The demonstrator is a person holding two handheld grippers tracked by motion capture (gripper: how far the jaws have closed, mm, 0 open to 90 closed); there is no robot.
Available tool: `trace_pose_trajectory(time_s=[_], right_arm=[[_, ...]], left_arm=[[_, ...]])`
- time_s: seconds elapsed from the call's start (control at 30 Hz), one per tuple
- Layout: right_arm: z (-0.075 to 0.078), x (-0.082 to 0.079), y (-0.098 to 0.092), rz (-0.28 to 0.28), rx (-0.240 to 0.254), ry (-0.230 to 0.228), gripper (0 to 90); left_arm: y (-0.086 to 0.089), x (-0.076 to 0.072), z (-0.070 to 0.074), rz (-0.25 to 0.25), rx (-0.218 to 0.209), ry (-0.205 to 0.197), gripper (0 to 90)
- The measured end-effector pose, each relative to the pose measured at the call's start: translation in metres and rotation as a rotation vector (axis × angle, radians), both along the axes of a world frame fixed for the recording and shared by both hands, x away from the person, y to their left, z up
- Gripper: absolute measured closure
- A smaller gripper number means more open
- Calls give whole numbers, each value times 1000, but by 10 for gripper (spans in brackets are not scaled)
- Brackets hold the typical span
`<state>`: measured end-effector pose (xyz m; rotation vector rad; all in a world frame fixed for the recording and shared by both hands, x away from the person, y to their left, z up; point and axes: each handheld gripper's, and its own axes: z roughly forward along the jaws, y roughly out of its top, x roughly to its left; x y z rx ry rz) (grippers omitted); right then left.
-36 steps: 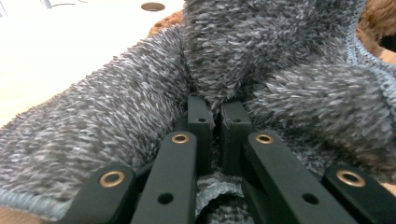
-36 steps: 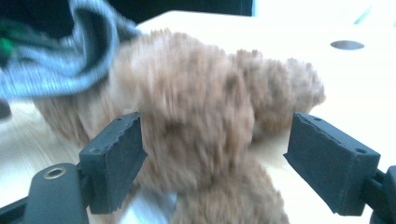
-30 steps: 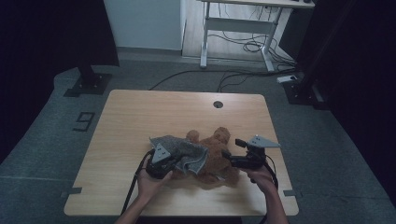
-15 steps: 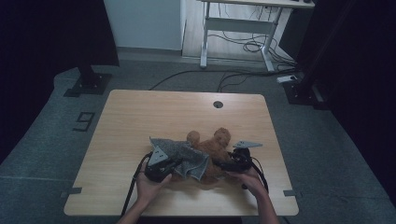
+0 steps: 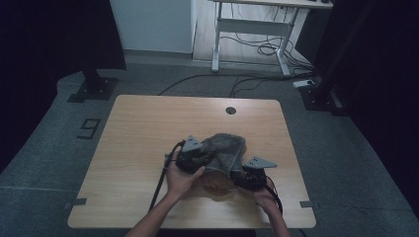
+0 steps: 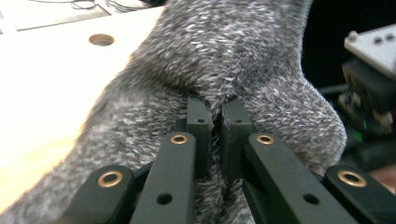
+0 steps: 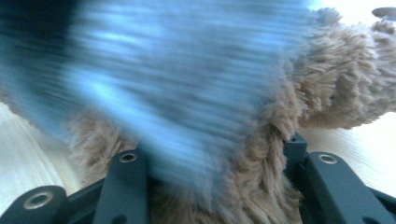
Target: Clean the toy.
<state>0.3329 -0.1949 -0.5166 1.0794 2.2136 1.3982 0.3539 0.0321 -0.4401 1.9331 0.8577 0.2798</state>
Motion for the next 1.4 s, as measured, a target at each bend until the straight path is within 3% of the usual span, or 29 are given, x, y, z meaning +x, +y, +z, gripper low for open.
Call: trace_pose_trajectory(time_s=[0.13,0.2,0.33,0.47,0.7,0.8,0.9,1.0,1.13,1.23,1.33,1.4], right_arm=[[0,-2,1,-12,-7,-4,520],[0,-2,2,-20,-22,-2,520],[-2,-3,2,-31,-21,-6,524],[-1,-3,3,-39,-23,-9,533],[-2,-3,3,-46,-16,-8,533],[-2,-3,2,-46,-11,-10,533],[-2,-3,2,-45,-7,-10,533],[-3,-3,2,-50,-4,-9,534],[-3,-5,4,-51,0,-15,534],[-3,-5,3,-51,2,-15,533],[-4,-4,2,-52,7,-11,533],[-4,-4,2,-53,9,-10,533]], left_arm=[[-31,8,-14,-42,91,57,823],[-36,7,-22,-33,120,33,822],[-29,7,-26,-16,92,39,837],[-12,9,-26,-14,77,65,839],[27,9,-27,45,59,66,846],[48,7,-25,80,71,55,846],[74,6,-26,112,39,67,846],[96,1,-29,149,23,55,846],[113,-7,-36,169,1,50,846],[125,-12,-36,200,8,37,845],[139,-14,-46,231,18,64,845],[146,-15,-59,246,49,97,846]])
